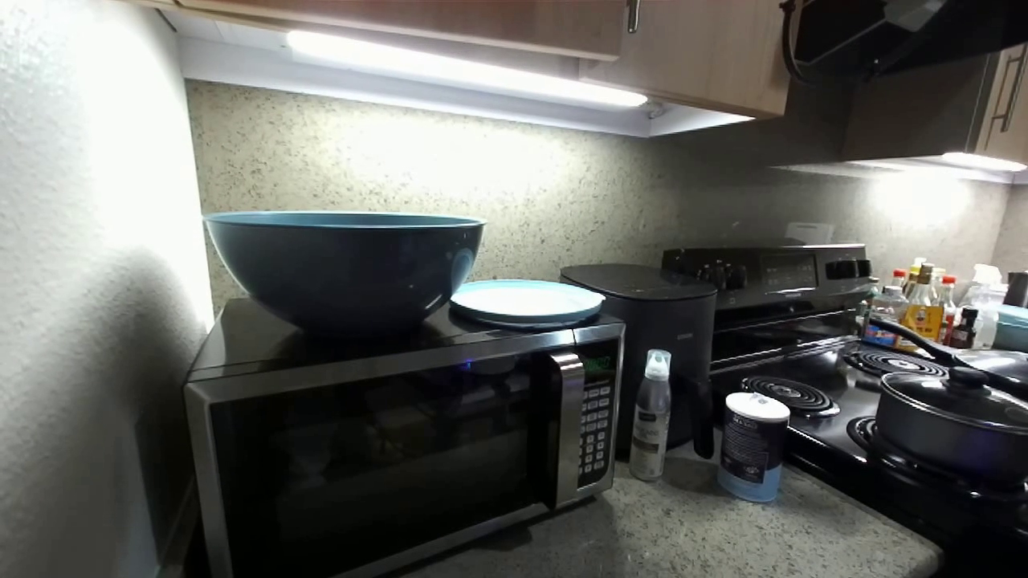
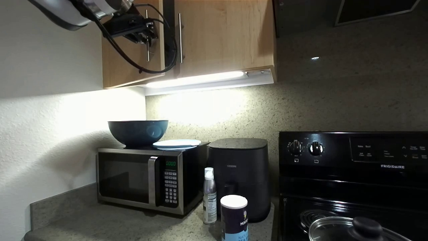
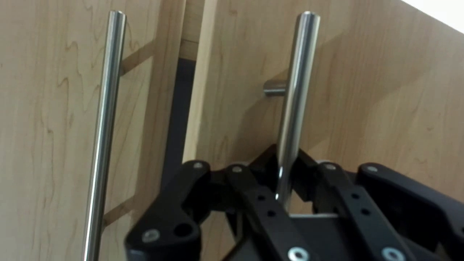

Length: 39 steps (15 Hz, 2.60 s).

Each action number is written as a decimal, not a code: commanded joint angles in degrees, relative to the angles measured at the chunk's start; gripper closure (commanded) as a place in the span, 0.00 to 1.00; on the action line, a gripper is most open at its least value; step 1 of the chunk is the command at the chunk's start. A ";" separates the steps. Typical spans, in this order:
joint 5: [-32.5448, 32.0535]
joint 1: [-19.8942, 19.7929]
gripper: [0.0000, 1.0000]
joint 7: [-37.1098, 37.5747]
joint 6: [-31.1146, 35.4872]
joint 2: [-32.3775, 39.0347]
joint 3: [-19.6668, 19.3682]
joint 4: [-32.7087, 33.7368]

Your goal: Open the top left cabinet door

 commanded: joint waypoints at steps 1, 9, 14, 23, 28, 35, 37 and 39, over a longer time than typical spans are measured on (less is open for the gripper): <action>-5.44 -9.72 0.93 11.78 6.46 -13.23 5.86 -11.39; 0.70 -14.05 0.93 14.06 9.75 -12.33 12.46 -10.43; 0.72 -14.22 0.93 14.32 10.65 -13.13 12.00 -11.60; -0.50 -21.03 0.93 29.15 14.84 -31.47 15.36 -22.56; 4.98 -20.90 0.93 25.57 15.25 -27.18 20.76 -18.41; 6.45 -19.89 0.94 22.05 17.23 -25.34 24.49 -15.57; 7.27 -18.66 0.93 19.67 15.82 -24.84 26.24 -14.48; 8.30 -18.77 0.93 18.96 13.50 -25.32 27.70 -13.63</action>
